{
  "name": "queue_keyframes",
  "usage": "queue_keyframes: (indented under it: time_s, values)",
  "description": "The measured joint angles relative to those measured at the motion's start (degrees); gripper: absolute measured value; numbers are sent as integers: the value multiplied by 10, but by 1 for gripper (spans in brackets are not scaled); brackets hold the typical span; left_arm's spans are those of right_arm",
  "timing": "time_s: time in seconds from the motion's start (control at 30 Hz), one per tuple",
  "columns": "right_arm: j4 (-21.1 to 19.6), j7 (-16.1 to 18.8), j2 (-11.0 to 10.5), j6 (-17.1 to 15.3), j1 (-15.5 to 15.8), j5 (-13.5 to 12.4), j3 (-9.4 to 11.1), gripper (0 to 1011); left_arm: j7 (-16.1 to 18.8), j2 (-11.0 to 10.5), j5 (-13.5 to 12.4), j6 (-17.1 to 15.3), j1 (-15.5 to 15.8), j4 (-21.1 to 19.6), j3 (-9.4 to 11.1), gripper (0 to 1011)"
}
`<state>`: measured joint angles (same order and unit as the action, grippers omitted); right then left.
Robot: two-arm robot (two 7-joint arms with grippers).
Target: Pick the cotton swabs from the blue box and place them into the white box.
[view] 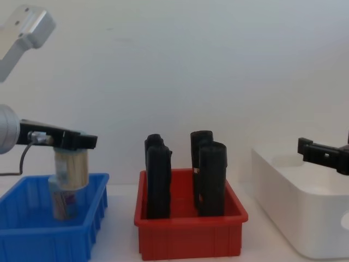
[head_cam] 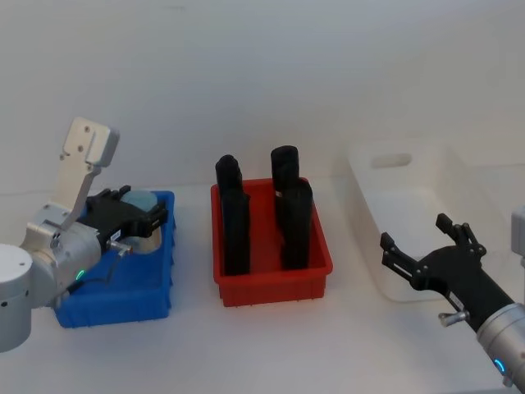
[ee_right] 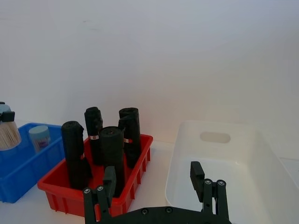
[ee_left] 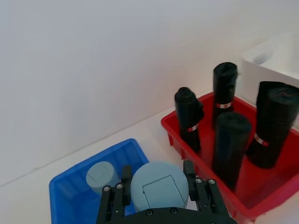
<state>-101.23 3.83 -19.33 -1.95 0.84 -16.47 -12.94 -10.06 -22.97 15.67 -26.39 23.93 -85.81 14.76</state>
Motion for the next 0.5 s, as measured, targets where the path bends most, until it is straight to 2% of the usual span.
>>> queue_keyframes:
  time_s: [0.13, 0.23, 0.33, 0.37, 0.5]
  values:
    - [0, 0, 0, 0, 0, 0, 0, 1001, -36, -1, -9, -21, 8, -14, 3, 670]
    - [0, 0, 0, 0, 0, 0, 0, 1001, -53, -1, -14, -30, 13, -19, 5, 670]
    - [0, 0, 0, 0, 0, 0, 0, 1001, -85, 1, -19, -40, 21, -25, 9, 670]
    - [0, 0, 0, 0, 0, 0, 0, 1001, -85, 1, -19, -40, 21, -25, 9, 671]
    - [0, 0, 0, 0, 0, 0, 0, 1001, -125, 4, -23, -50, 32, -28, 13, 670]
